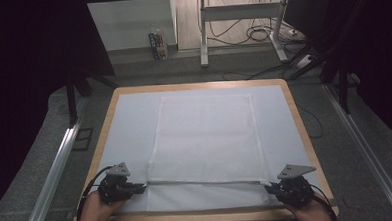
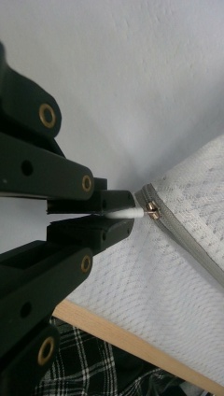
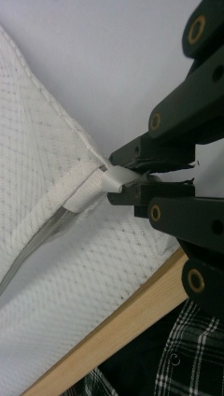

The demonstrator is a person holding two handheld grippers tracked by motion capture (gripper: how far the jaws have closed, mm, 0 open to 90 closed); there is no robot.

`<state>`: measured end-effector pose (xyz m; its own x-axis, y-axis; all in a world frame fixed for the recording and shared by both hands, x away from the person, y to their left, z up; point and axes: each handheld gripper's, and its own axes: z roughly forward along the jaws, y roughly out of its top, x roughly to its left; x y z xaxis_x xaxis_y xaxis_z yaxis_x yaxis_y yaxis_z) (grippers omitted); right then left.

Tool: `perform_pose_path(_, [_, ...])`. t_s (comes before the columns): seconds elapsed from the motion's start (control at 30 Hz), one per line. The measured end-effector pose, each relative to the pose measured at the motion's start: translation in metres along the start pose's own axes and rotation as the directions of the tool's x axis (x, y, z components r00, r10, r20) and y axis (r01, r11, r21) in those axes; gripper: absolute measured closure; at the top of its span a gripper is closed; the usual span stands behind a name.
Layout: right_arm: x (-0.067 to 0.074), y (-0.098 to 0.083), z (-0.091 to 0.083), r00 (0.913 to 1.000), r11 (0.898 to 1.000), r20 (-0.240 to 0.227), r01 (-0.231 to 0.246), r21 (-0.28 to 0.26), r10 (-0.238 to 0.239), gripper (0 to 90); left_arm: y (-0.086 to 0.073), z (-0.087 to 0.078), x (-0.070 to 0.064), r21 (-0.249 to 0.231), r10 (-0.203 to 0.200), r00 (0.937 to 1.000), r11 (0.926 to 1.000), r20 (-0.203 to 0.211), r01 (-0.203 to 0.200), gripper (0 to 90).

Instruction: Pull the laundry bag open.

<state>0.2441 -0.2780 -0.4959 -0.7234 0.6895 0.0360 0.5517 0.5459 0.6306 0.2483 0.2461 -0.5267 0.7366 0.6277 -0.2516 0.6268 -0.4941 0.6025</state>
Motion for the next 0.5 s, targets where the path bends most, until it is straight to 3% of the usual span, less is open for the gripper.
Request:
perform_pose_path(0.17, [0.0039, -0.0012, 0.0017, 0.9999, 1.0, -0.016, 0.006, 0.03, -0.006, 79.5, -0.0003, 0.0044, -0.0027, 0.037, 0.008, 0.9992, 0.9993, 0.04, -0.01, 85.8])
perform_pose_path(0.27, [0.0025, -0.0017, 0.0025, 0.9998, 0.999, -0.018, -0.003, 0.034, 0.003, 76.8, -0.0023, 0.0041, -0.0041, 0.037, 0.008, 0.9993, 0.9993, 0.036, -0.009, 84.8])
perform_pose_path(0.37, [0.0015, -0.002, 0.004, 0.9999, 0.999, -0.012, 0.0, 0.039, 0.001, 73.0, -0.0036, 0.0033, -0.0047, 0.028, 0.006, 0.9999, 0.9996, 0.013, -0.006, 79.2])
perform_pose_path(0.5, [0.003, -0.0009, 0.0051, 0.9997, 0.999, -0.006, 0.024, 0.027, -0.024, 61.0, -0.0043, 0.0038, -0.005, 0.004, 0.0, 0.9999, 1.0, -0.011, 0.0, 61.9])
